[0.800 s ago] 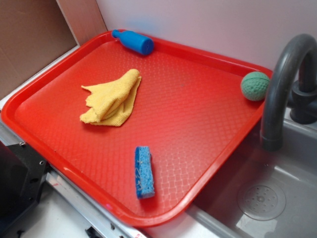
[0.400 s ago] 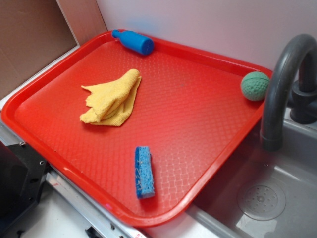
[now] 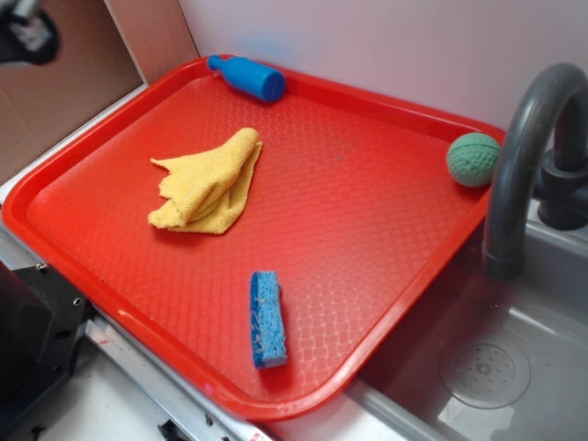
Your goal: Grab the blue sponge.
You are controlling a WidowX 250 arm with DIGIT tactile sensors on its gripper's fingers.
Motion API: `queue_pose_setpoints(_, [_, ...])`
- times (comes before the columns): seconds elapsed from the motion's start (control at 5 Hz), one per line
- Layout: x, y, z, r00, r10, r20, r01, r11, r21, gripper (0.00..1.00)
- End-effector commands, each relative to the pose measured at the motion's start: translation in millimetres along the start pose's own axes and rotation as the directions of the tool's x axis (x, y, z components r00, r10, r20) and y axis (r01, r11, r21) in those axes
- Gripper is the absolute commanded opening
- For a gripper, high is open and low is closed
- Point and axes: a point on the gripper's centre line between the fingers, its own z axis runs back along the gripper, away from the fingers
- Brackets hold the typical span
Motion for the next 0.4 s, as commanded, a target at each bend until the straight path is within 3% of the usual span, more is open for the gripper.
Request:
queue_pose_setpoints(0.0, [3, -50, -54, 0.964, 0.257, -0.068, -0.257, 0.966, 0.015, 1.0])
queue_pose_setpoints(0.2, [5, -60, -80, 0.931, 0.349, -0.104, -0.349, 0.937, 0.021, 1.0])
